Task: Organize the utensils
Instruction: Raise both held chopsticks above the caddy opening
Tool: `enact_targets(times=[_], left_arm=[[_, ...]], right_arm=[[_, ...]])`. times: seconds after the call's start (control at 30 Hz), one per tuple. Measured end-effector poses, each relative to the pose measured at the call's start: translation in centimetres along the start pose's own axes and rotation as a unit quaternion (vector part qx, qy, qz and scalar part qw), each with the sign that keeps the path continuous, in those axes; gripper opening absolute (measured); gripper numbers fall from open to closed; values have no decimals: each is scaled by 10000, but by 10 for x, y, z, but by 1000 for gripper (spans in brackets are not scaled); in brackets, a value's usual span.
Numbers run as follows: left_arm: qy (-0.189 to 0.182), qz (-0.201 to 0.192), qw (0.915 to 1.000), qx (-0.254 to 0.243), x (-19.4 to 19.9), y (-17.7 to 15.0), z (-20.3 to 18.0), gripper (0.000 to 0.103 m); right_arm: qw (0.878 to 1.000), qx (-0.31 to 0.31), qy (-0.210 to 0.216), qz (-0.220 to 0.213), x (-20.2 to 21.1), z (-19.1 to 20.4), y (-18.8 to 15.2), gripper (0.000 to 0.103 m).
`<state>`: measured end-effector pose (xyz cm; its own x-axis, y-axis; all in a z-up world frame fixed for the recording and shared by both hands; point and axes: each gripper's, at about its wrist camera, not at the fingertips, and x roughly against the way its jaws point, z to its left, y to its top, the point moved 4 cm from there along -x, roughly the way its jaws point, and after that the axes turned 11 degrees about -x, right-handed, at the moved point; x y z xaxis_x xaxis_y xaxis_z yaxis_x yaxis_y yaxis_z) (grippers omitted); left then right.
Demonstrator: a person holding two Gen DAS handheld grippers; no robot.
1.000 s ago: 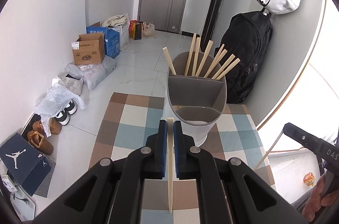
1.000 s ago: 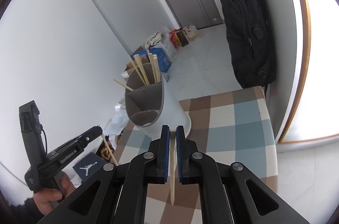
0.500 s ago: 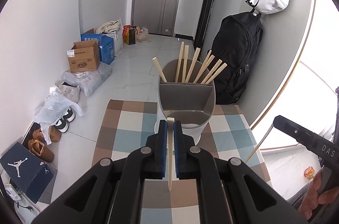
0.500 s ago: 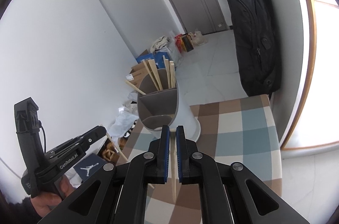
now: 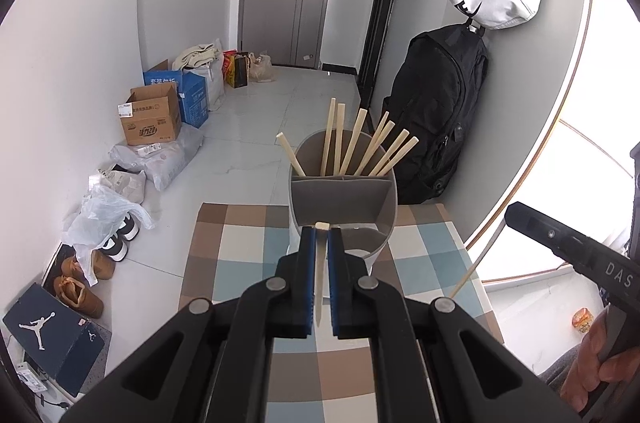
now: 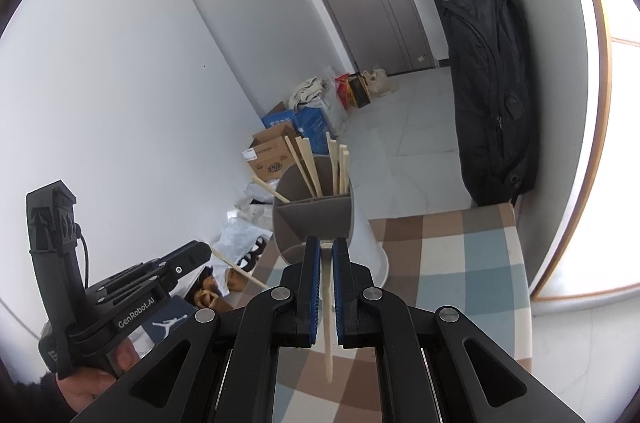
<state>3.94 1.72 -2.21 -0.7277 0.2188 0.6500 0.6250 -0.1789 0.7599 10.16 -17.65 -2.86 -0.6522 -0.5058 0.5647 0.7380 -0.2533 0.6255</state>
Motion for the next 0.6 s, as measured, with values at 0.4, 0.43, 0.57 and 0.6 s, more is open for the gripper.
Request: enact_targets(times=[0.4,0.43,0.57,0.6], left_arm=[[1,15,9999,-166,16,25,-3,2],[31,4,9998,-190,18,28,-3,2],[124,-77,9995,-290,29,46,-2,2],[53,-47,9995,-296,28,47,-2,2]], right_arm=[[9999,84,17,-86,-2,17,21,5],[9999,99,33,-108,-1,19,26,5],[9997,133,78,-201,3,29,43,5],[9996,160,101,-229,4,33,48,5]])
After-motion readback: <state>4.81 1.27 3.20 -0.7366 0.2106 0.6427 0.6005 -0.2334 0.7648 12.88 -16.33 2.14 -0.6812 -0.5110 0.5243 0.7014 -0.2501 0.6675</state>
